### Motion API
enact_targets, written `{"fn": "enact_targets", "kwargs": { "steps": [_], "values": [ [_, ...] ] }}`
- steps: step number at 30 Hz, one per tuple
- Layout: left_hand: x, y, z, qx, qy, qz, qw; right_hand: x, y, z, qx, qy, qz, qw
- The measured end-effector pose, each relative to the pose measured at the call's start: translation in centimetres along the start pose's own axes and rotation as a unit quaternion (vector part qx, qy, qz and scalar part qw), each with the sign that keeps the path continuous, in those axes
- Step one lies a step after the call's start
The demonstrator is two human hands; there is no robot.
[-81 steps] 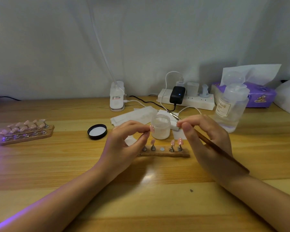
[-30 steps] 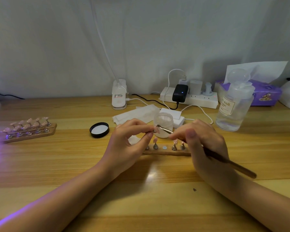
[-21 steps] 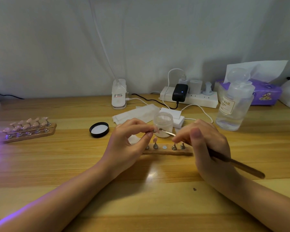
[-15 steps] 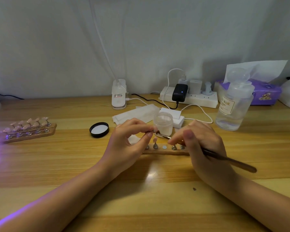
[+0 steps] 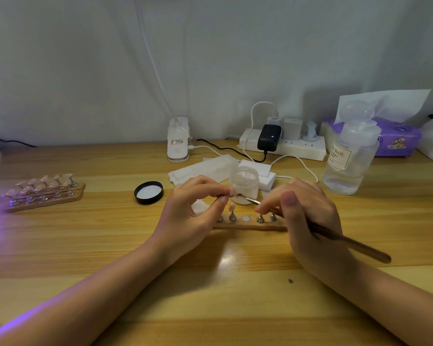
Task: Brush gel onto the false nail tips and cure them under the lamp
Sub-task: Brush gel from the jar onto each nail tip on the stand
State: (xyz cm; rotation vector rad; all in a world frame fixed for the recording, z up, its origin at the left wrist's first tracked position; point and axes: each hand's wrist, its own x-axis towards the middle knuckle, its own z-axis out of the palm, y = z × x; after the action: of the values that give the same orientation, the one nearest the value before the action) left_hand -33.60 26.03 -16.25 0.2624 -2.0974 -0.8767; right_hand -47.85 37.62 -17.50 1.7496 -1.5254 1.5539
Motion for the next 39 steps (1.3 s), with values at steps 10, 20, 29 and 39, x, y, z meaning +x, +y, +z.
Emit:
{"fn": "enact_targets", "kwargs": {
  "steps": [10,20,29,39],
  "values": [
    [0.02,0.03,0.03,0.007,0.001,-0.005,1.000,-0.08,0.05,-0.03,0.002,0.000,0.009,1.000],
    [0.00,-0.04,0.22,0.016,0.002,-0.007,1.000,-0.07,0.05,-0.05,0.005,-0.002,0.009,1.000],
    [0.14,-0.08,0.09,0.018,0.004,0.000,1.000,0.03,0.12,0.20,0.006,-0.023,0.012,1.000],
    [0.14,-0.06,-0.04,-0.019,0.033,0.012,0.999,0.16,-0.44,-0.46,0.066,-0.022,0.091,0.993]
  ]
}}
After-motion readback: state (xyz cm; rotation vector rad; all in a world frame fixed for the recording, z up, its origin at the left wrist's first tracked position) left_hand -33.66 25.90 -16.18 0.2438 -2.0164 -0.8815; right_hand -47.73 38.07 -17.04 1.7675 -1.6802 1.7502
